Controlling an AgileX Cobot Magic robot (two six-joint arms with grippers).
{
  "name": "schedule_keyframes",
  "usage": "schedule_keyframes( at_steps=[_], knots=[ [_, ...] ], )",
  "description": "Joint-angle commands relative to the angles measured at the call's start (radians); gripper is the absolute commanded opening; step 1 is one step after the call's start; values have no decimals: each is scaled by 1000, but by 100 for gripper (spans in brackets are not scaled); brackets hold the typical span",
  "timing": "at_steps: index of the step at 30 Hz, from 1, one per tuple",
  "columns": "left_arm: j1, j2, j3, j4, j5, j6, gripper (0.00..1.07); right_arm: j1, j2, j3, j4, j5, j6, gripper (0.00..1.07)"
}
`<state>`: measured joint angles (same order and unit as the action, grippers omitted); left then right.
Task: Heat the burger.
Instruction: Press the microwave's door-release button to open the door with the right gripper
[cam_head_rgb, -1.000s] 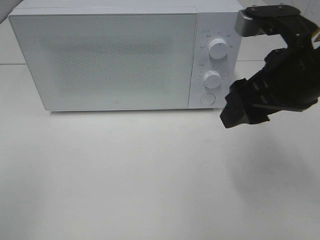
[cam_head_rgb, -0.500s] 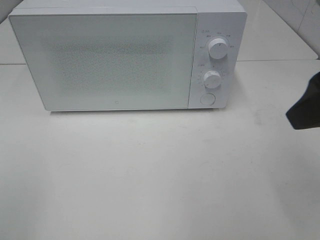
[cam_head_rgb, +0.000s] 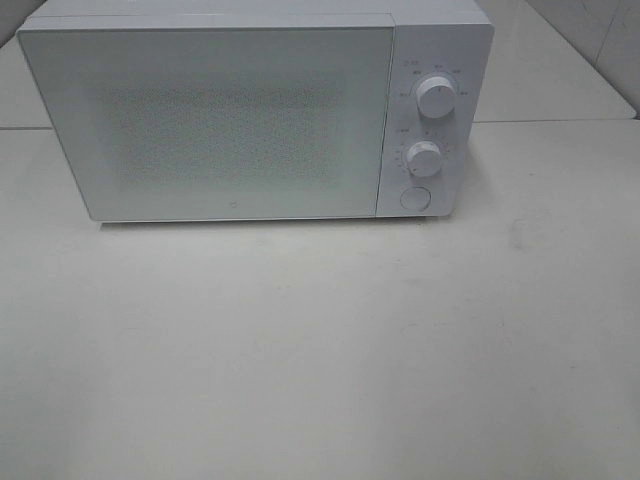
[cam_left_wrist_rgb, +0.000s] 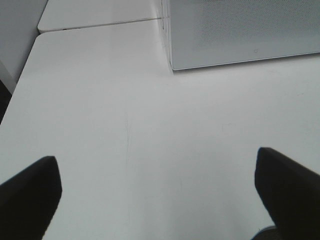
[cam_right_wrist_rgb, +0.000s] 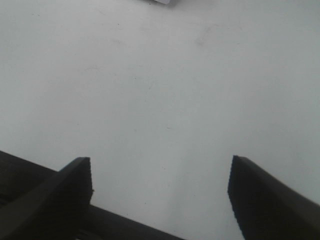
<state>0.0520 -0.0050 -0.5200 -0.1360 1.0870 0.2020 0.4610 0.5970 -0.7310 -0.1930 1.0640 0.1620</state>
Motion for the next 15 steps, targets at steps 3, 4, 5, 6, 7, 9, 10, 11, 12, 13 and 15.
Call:
schedule_keyframes(
  at_steps=[3, 4, 5, 6, 7, 9, 10, 11, 12, 13, 15],
  knots=[
    [-5, -16, 2, -1, -14, -3, 98, -125, -119, 77, -9, -57, 1, 75],
    [-5, -16, 2, -1, -14, -3, 98, -154, -145, 88, -6, -70, -8, 75],
    [-5, -16, 2, -1, -14, -3, 98, -154, -145, 88, -6, -70, -8, 75],
    [-5, -16, 2, -1, -14, -3, 98, -200, -191, 108, 3, -98, -26, 75],
    [-5, -16, 2, -1, -14, -3, 98, -222, -215, 118, 8, -113, -36, 75],
    [-5, -16, 2, -1, -14, -3, 98, -263, -263, 137, 20, -140, -39, 75],
    [-5, -16, 2, -1, -14, -3, 98, -263, -263, 137, 20, -140, -39, 75],
    [-5, -16, 2, -1, -14, -3, 98, -280, -286, 147, 29, -155, -39, 75],
    [-5, -16, 2, -1, -14, -3, 98, -310, -325, 168, 43, -176, -39, 75],
    [-5, -16, 2, -1, -14, -3, 98, -323, -341, 177, 51, -188, -39, 75],
    [-5, -16, 2, -1, -14, -3, 98, -351, -381, 203, 59, -212, -39, 75]
  ],
)
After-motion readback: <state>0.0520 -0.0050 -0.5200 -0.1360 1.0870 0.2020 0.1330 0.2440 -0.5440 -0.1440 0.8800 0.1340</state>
